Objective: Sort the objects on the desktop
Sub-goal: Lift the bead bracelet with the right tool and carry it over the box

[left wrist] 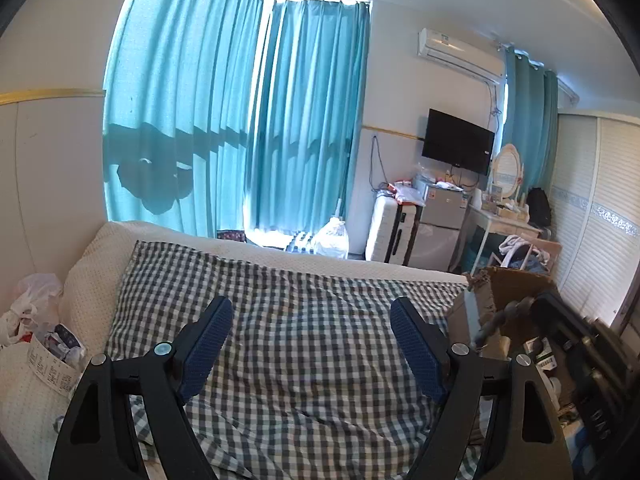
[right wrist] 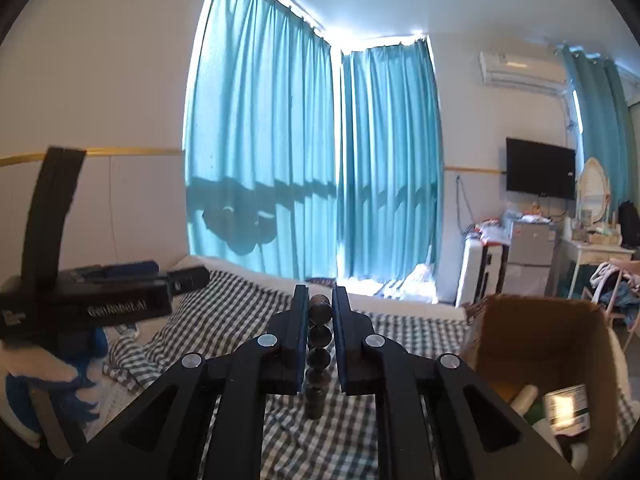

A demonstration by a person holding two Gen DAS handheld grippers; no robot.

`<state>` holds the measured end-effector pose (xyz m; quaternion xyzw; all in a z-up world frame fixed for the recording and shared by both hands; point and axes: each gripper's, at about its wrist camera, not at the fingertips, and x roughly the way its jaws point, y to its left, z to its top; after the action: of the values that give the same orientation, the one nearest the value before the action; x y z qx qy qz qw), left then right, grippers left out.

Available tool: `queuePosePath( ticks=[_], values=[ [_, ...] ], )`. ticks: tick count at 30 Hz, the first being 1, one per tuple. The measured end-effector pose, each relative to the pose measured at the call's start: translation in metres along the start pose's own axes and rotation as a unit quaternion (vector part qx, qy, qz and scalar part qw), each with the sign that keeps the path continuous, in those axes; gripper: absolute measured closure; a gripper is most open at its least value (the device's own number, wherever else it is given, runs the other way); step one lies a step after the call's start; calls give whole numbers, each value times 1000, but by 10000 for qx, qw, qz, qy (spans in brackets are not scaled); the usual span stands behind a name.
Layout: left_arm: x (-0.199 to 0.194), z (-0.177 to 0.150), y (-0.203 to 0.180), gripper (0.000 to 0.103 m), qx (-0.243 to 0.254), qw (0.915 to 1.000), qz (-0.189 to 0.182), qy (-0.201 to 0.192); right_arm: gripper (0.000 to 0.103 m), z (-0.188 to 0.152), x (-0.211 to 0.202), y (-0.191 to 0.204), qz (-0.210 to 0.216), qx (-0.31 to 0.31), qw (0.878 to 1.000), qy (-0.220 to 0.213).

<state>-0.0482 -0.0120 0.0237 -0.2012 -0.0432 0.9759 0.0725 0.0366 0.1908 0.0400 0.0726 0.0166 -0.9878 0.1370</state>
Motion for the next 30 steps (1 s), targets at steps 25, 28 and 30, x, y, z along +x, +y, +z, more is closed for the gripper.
queuePosePath(
  ticks=[25, 28, 30],
  values=[
    [-8, -19, -137, 20, 714, 9892, -1218, -396, 92, -8, -73, -119, -1456, 408, 9885, 50],
    [11, -27, -150, 20, 796, 9876, -1330, -266, 92, -21, -62, -138, -1594, 551, 9854, 229],
    [23, -33, -154, 20, 814, 9868, -1390, -176, 92, -32, -57, -150, -1686, 622, 9832, 333]
  ],
)
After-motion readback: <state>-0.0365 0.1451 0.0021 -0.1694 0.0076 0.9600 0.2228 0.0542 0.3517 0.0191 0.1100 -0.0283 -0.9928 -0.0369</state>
